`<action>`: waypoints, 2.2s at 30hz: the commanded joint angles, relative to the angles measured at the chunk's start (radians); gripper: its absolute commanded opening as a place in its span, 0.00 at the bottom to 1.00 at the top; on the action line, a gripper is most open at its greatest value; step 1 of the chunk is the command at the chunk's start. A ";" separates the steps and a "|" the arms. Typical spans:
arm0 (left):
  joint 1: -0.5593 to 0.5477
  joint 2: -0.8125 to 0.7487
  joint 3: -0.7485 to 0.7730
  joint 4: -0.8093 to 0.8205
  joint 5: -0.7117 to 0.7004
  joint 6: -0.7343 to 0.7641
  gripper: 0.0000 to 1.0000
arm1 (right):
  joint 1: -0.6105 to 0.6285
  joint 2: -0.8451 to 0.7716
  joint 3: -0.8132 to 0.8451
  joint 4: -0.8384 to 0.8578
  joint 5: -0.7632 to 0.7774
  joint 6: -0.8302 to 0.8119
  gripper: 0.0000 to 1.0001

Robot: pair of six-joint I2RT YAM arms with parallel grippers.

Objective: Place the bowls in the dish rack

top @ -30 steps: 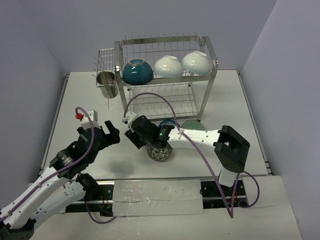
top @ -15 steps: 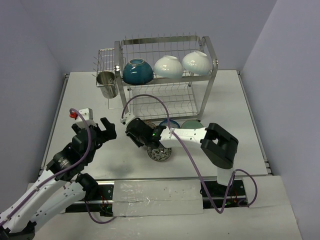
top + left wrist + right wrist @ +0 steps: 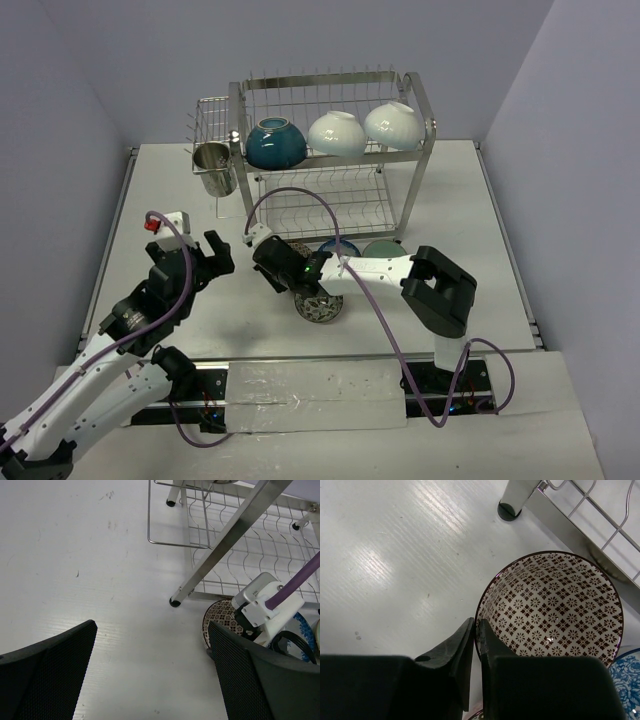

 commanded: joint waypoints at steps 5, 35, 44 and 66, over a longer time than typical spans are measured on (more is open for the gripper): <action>0.025 -0.004 -0.003 0.051 0.013 0.033 0.99 | 0.003 0.039 0.054 0.012 0.004 0.009 0.22; 0.046 -0.006 -0.008 0.060 0.034 0.039 0.98 | -0.170 -0.418 -0.201 0.390 -0.319 0.206 0.00; 0.052 -0.010 -0.010 0.062 0.031 0.040 0.98 | -0.252 -0.391 -0.313 0.764 -0.439 0.334 0.00; 0.054 0.003 -0.014 0.071 0.062 0.048 0.97 | -0.336 -0.219 -0.446 1.322 -0.485 0.486 0.00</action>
